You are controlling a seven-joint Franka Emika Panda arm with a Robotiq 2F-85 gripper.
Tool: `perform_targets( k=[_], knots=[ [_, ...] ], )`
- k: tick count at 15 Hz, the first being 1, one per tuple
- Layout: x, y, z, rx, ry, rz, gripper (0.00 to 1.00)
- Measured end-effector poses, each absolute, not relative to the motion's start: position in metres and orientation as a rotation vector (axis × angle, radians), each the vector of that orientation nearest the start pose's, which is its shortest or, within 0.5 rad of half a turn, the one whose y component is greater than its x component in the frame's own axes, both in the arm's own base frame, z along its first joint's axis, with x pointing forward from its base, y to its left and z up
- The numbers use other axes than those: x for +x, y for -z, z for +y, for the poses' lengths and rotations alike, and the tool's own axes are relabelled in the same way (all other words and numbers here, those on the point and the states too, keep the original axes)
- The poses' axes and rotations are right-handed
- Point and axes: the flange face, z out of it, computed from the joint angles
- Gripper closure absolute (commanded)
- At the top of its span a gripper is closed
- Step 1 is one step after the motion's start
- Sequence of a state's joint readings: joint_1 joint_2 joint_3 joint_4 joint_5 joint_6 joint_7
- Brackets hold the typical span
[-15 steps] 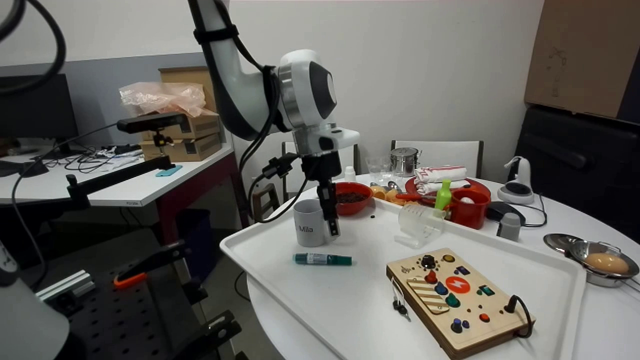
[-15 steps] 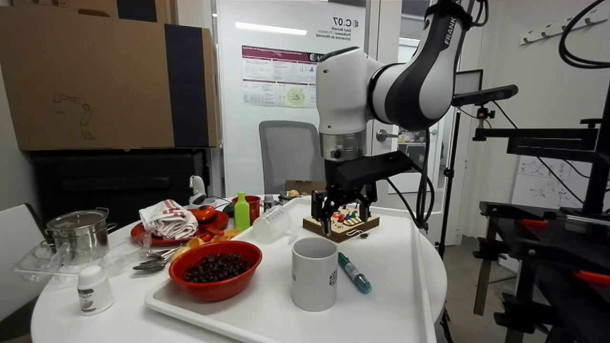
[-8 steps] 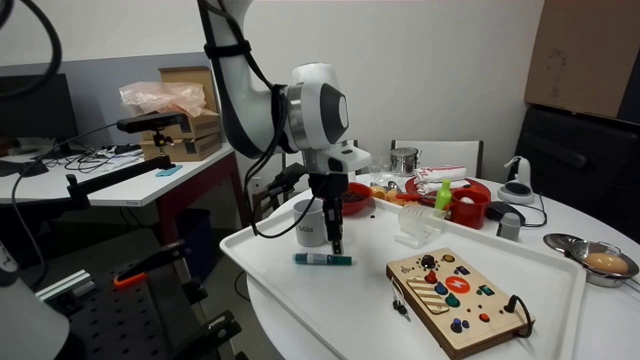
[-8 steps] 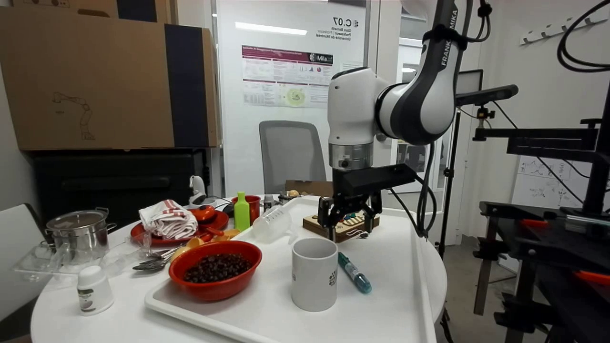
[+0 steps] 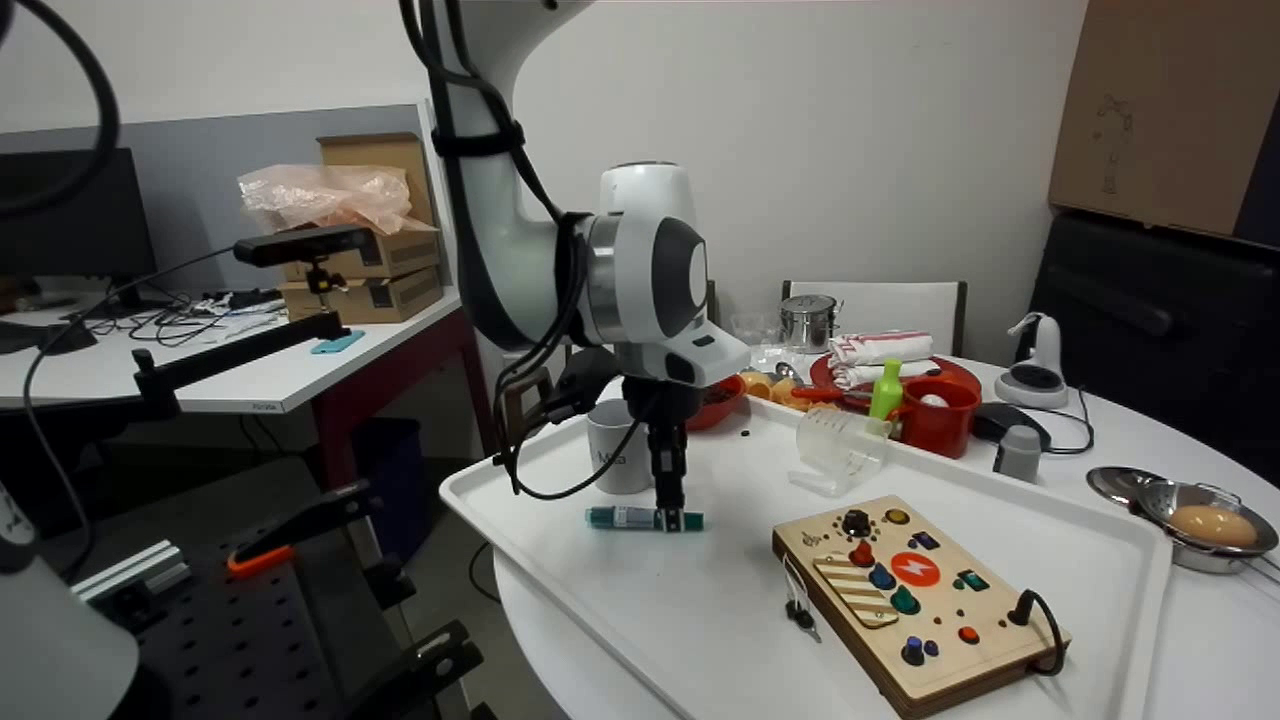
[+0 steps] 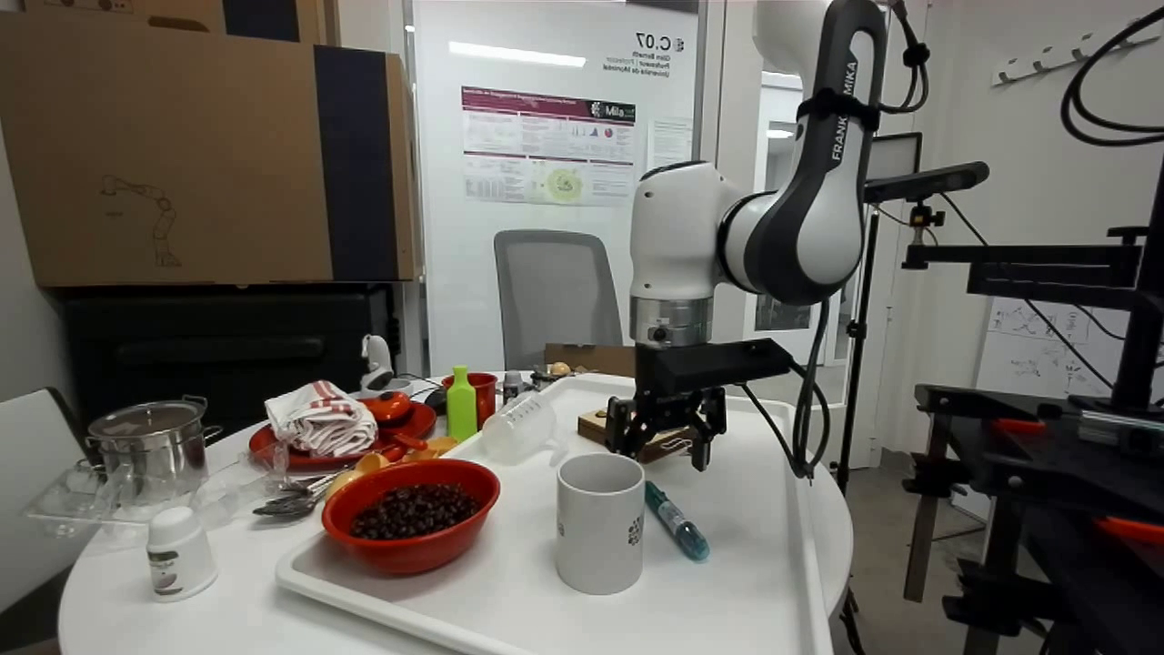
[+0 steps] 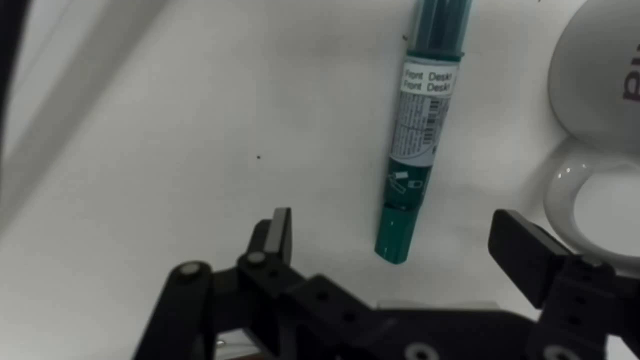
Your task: Put the marker in the mug cup
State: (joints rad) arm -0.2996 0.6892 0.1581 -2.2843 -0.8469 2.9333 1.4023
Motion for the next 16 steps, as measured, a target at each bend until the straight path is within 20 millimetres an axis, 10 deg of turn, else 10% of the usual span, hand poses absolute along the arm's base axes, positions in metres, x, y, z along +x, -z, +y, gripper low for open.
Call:
perform_targets(
  k=[7, 16],
  knots=[
    [0.492, -0.041, -0.017, -2.969, 0.064, 1.162, 0.13],
    [0.505, -0.027, -0.020, -2.941, -0.037, 1.191, 0.87]
  ],
)
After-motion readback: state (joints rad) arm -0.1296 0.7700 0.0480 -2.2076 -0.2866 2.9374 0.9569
